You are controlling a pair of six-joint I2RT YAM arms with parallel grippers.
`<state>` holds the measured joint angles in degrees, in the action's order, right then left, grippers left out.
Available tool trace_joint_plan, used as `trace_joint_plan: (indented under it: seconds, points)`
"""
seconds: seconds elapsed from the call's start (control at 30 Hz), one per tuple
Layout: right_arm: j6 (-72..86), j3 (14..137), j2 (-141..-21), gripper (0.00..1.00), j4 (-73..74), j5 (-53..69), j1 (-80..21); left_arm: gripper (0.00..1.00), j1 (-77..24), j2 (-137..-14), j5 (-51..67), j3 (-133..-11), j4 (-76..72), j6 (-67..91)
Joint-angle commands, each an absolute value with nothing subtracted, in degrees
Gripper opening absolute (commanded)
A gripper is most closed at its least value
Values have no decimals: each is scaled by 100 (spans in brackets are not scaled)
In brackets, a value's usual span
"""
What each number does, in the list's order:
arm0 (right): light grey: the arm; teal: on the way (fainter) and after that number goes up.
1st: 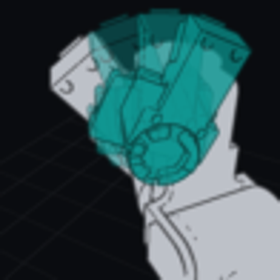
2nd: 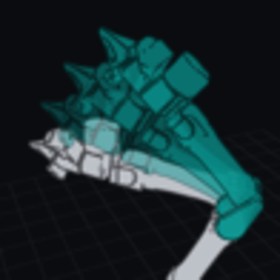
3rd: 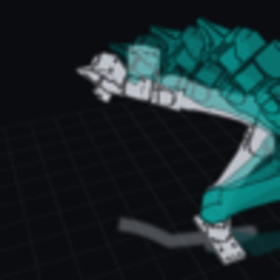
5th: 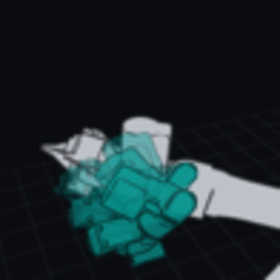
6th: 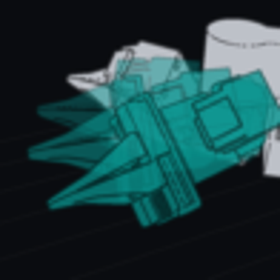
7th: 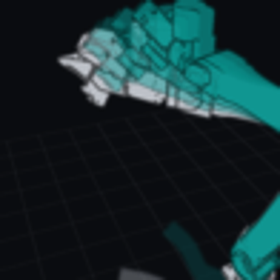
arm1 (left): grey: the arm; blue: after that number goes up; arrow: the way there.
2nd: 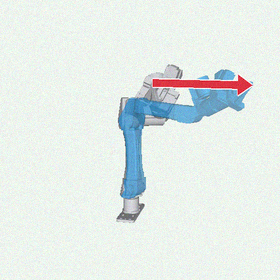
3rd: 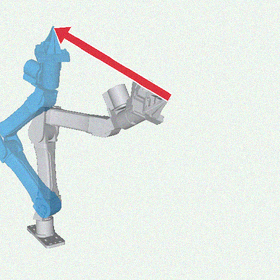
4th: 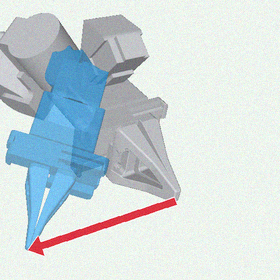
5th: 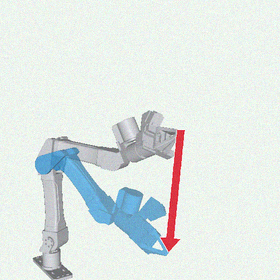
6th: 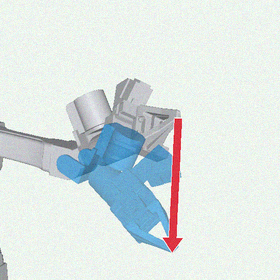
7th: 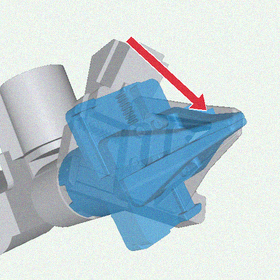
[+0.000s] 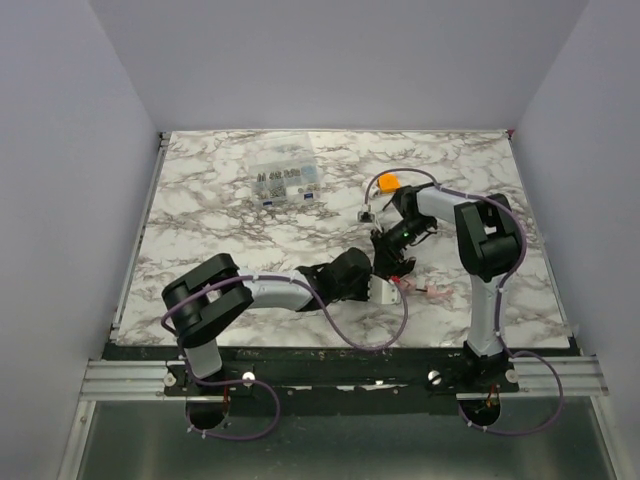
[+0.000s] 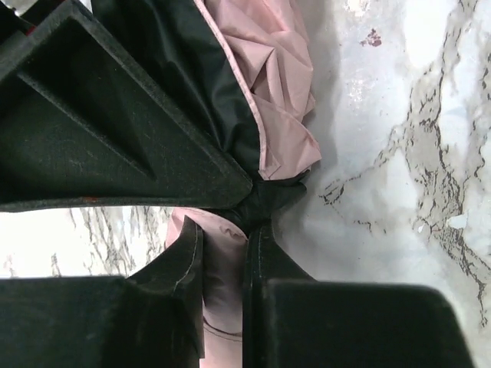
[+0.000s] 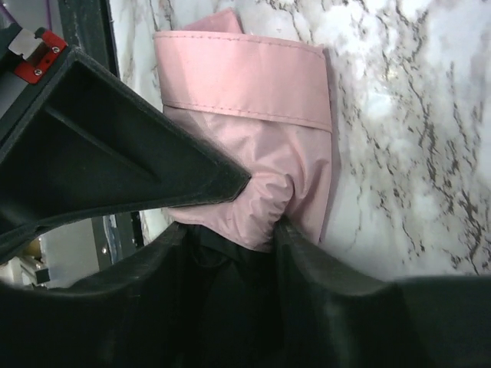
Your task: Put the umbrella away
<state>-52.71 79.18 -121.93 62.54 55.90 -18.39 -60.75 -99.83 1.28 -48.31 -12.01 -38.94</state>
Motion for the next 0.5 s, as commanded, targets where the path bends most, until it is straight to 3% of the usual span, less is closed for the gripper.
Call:
trace_joint_plan:
  seconds: [0.0, 0.13, 0.23, 0.37, 0.47]
  points:
    - [-5677, 7893, -11964, 63, 6176, 4888, -1651, 0, -5718, -10524, 1122, -5122, 143, -3397]
    - [-5853, 8340, -11238, 80, 6144, 5283, -935, 0, -5368, -10775, 1987, -5357, 853, -3233]
    - [-6180, 8373, -10727, 86, 6011, 5350, -569, 0, -5060, -11133, 2477, -5869, 1612, -2953]
    - [-6883, 7786, -9917, 91, 5490, 5511, -350, 0, -4842, -11438, 2901, -6286, 2162, -3010]
    - [-7930, 7151, -9254, 99, 5422, 5974, -207, 0, -4687, -11629, 3088, -6718, 2651, -2964]
